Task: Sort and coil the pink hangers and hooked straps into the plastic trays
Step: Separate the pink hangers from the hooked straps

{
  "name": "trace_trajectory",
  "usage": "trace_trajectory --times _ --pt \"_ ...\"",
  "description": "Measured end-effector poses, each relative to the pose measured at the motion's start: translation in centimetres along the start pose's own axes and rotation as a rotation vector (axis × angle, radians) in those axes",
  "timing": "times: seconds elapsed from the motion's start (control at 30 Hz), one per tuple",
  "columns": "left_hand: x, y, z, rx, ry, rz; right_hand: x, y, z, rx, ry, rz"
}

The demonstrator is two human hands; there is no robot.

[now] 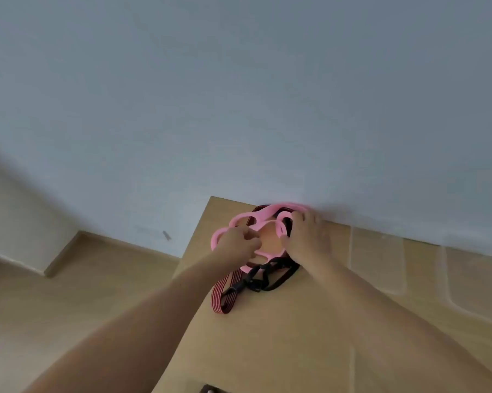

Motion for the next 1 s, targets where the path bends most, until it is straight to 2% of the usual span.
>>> trace_trajectory --times 0.13,0.37,0.5,0.57,0.63,0.73,0.93,1.0 --pt "0.9 -0.4 0.5 -0.028 0.016 -0.044 1.8 -0.3 -0.4 0.098 -0.043 0.026" --pt "1.4 -0.8 0.6 -0.064 -0.031 -0.084 2.4 -0.6 -1.5 0.065 -0.102 0.024" --pt "-0.6 -0.4 -2.5 0.100 -0.212 -0.297 -0.8 -0.5 -1.3 -0.084 -0.387 -0.150" --pt "-1.3 -0.1 -4.3 0.166 -0.252 -0.325 -3.1 -0.2 -0.6 -0.163 -0.499 -0.226" --pt "-1.6 0.2 -5.8 0.208 -0.274 -0.265 -5.4 0.1 0.2 -0.169 -0.620 -0.270" --pt "-2.3 0.8 -7.2 0.232 -0.134 -0.159 -8.5 0.8 1.2 -0.123 -0.786 -0.341" --pt "-4.1 2.8 -8.5 0.268 0.036 -0.049 -13.2 1.2 2.5 -0.049 -0.887 -0.471" --pt "-4.4 3.9 -9.0 0.334 0.058 -0.018 -14.9 1.5 3.5 -0.067 -0.887 -0.505"
Point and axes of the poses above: each hand's wrist, its own y-axis away from the middle knuckle, its own x-axis out of the palm, z = x × y, the point moved 7 cm from there along -y, towards the middle knuckle, and after that the axes turned 9 degrees about -x, right-handed, at the moved point
